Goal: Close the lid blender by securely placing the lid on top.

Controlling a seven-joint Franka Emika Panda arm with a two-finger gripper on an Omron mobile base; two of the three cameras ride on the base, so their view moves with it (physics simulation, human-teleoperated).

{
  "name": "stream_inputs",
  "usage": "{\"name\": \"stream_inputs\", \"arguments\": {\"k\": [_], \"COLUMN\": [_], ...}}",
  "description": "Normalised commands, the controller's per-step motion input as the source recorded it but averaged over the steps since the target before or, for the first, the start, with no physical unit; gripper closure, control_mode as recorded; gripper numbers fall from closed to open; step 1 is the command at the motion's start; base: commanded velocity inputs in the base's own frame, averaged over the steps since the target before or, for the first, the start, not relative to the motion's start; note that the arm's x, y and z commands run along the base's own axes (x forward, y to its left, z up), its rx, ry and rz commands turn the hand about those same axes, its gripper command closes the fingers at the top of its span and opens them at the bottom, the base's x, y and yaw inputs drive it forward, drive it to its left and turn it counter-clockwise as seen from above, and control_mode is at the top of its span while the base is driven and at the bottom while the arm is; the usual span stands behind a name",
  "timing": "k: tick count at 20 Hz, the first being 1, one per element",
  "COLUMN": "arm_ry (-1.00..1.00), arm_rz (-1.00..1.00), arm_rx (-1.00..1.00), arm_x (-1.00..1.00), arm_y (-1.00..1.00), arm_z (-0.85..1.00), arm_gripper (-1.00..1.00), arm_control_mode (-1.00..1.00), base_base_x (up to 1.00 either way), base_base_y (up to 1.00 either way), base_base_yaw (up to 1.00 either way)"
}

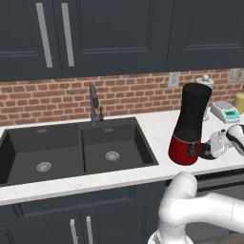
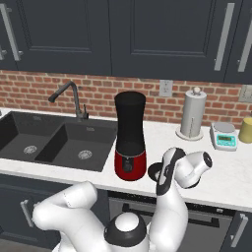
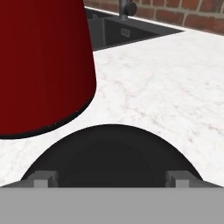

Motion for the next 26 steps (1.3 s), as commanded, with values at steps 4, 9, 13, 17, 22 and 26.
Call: {"name": "stream_inputs", "arguments": {"k": [4,9,13,17,22,26], "arm_ry": [0.0,0.0,0.0,0.0,0.0,0.02], "arm_rz": [0.0,0.0,0.0,0.0,-0.03,-0.11], "arm_rx": [0.0,0.0,0.0,0.0,0.0,0.0], "arm_x": [0.01,0.05,0.0,-0.06,-0.27,-0.34], "arm_y": [0.0,0.0,0.0,0.0,0.0,0.0], "arm_z": [-0.02,0.0,0.0,0.28,0.59,0.76], "arm_gripper": [1.0,1.0,1.0,1.0,1.0,1.0], "arm_control_mode": [-1.0,-1.0,-1.0,-1.0,-1.0,-1.0], "base_base_x": [0.0,0.0,0.0,0.0,0.0,0.0], "base_base_y": [0.0,0.0,0.0,0.0,0.0,0.0], "base_base_yaw": [0.0,0.0,0.0,0.0,0.0,0.0]}}
